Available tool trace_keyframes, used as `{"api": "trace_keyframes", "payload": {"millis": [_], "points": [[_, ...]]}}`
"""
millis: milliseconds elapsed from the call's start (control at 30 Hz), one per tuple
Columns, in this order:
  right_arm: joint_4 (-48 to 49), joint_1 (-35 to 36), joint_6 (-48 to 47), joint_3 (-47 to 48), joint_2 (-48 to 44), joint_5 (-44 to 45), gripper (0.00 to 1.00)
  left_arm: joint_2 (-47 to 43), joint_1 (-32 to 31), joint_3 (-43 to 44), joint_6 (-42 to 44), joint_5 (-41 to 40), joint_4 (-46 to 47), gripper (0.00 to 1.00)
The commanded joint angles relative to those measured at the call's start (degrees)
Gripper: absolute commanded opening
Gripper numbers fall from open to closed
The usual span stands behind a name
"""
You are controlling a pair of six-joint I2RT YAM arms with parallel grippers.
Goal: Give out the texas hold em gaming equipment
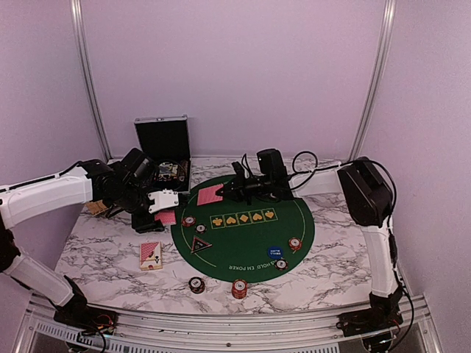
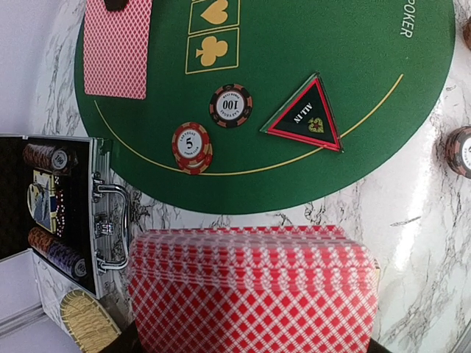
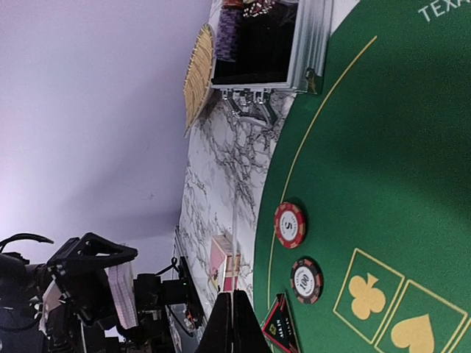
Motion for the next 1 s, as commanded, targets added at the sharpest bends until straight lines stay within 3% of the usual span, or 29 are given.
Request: {"api": "trace_keyframes", "payload": {"millis": [0, 533, 967], "points": [[-4.64, 0.0, -2.14, 7.44, 6.41, 1.71, 0.0, -1.12, 0.27, 1.02, -1.59, 1.15, -2.1, 0.0], [-6.11, 1.26, 0.43, 18.6, 18.12, 6.65, 0.0, 0.56, 0.27, 3.49, -2.48, 3.16, -4.63, 0.0], [0.2, 5.2, 4.92, 10.38, 16.59, 9.64, 0.0, 2.5, 0.3, 6.41, -2.12, 4.88, -6.25, 0.0]]}}
